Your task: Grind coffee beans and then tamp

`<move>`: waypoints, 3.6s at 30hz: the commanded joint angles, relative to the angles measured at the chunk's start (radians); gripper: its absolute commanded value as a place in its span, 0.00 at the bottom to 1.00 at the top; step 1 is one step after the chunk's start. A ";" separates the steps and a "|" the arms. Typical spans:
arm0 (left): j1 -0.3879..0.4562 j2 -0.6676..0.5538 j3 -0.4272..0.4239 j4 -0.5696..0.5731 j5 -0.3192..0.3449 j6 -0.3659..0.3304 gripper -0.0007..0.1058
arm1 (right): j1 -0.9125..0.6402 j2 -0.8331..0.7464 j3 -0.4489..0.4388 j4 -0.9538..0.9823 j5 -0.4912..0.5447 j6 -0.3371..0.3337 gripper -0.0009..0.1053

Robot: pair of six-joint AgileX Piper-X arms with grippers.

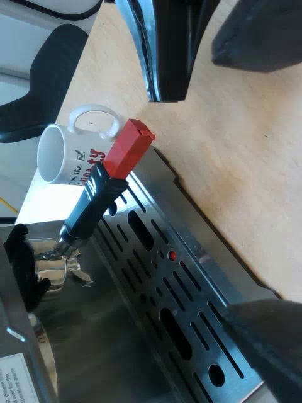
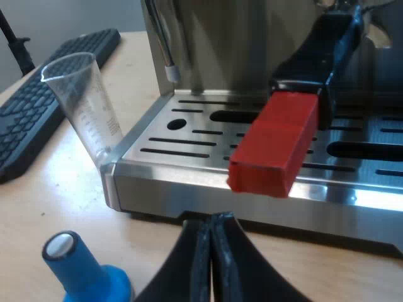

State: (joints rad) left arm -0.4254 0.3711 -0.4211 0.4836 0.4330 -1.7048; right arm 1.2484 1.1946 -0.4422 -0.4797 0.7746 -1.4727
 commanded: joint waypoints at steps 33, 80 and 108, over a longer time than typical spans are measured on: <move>-0.002 -0.002 0.000 0.021 0.007 -0.004 0.81 | -0.071 0.116 -0.002 -0.203 0.126 -0.007 0.01; -0.002 -0.002 0.000 0.021 0.007 -0.004 0.81 | -0.044 0.116 -0.002 -0.238 0.290 -0.080 0.01; -0.002 -0.002 0.000 0.021 0.007 -0.004 0.81 | 0.230 -0.010 -0.002 -0.234 0.606 -0.200 0.01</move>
State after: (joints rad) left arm -0.4254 0.3711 -0.4211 0.5141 0.4330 -1.7048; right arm 1.4764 1.1949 -0.4383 -0.7051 1.3596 -1.6595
